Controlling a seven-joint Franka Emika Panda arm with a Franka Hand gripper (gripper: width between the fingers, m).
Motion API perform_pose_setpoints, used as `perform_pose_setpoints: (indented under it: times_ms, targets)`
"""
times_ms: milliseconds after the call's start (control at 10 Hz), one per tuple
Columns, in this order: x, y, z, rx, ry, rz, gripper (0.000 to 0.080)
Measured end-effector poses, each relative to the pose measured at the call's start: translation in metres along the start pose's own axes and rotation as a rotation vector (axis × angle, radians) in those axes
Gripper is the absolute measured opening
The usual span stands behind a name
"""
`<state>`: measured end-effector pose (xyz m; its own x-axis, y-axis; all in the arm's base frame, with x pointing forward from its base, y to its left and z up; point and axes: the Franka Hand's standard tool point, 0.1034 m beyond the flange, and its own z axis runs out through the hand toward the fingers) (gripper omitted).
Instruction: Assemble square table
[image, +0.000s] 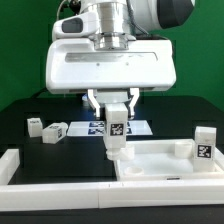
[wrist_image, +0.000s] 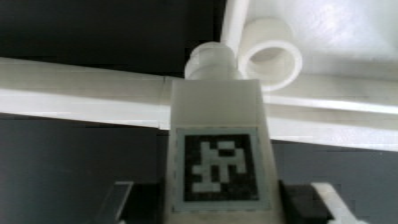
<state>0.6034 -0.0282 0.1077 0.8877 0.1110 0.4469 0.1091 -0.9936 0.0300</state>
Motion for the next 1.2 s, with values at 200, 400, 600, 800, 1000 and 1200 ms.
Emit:
perform_pose_setpoints:
  times_ms: [200,400,600,800,1000,1200]
  targets:
    - [-0.006,-0.005,0.006,0.006,-0.011,0.006,0.0291]
    - [-0.009,-0.012,0.009,0.014,-0.018,0.015,0.0291]
    - [-0.008,-0.017,0.010,0.019,-0.020,0.030,0.0291]
    - [-0.003,-0.023,0.013,0.024,-0.014,0.046,0.0291]
    - [0.002,-0.028,0.017,0.029,-0.011,0.056,0.0291]
    - [0.001,-0.028,0.024,0.030,-0.015,0.057,0.0291]
